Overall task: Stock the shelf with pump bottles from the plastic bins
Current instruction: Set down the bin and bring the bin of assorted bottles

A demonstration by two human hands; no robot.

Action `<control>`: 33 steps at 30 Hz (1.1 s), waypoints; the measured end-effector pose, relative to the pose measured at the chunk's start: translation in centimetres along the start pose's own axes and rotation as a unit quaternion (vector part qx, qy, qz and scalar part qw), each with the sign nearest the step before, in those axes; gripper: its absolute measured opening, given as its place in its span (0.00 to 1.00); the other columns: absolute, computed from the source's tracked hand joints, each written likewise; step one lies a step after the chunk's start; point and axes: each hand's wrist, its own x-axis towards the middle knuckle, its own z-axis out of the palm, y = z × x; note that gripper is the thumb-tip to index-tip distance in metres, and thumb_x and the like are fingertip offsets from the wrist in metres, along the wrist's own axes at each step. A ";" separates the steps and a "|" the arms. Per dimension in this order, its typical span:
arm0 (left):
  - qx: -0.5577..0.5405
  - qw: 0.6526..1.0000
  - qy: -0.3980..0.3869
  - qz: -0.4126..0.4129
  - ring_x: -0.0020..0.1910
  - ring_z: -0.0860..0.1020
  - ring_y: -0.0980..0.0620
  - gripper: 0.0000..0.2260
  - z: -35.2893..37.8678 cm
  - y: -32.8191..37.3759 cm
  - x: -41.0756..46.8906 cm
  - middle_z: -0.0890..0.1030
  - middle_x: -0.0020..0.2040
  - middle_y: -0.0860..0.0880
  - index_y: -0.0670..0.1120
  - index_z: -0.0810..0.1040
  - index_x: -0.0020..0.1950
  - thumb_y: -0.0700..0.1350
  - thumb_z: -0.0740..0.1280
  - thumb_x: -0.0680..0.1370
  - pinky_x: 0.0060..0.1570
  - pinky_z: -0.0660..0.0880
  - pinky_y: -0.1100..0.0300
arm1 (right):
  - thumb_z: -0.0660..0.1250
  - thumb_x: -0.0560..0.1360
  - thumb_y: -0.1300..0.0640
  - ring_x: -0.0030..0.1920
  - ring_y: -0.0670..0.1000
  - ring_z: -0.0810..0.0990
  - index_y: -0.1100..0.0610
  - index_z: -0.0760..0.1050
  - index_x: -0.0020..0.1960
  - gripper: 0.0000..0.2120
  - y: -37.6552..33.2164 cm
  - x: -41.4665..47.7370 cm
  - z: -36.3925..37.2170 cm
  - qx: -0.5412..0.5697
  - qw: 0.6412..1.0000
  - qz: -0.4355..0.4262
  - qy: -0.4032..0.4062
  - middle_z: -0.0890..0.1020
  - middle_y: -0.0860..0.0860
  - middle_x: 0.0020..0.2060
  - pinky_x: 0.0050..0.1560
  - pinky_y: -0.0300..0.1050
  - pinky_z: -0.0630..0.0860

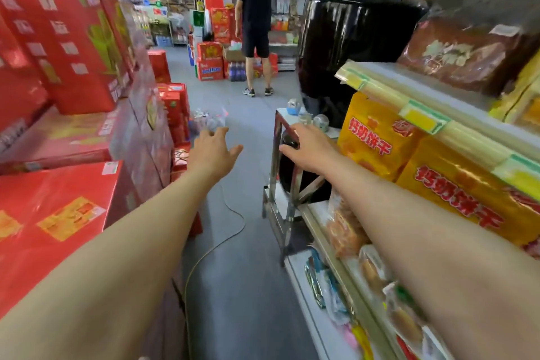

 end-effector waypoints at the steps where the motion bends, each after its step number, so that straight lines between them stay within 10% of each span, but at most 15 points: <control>1: -0.001 1.000 0.007 -0.007 0.66 0.70 0.35 0.27 0.6 0.0 1.8 0.70 0.67 0.37 0.47 0.68 0.74 0.57 0.66 0.78 0.65 0.70 0.44 | 0.65 0.75 0.39 0.64 0.58 0.74 0.53 0.68 0.70 0.29 0.4 2.0 0.4 0.004 1.000 -0.006 -0.001 0.75 0.54 0.65 0.60 0.55 0.75; 33: -0.014 0.994 0.036 -0.099 0.63 0.73 0.36 0.24 9.2 -20.0 67.0 0.73 0.64 0.38 0.46 0.71 0.70 0.54 0.68 0.77 0.63 0.71 0.48 | 0.64 0.76 0.39 0.71 0.58 0.68 0.56 0.64 0.75 0.33 -6.6 73.5 18.7 0.022 0.996 -0.052 -0.073 0.71 0.56 0.71 0.68 0.54 0.69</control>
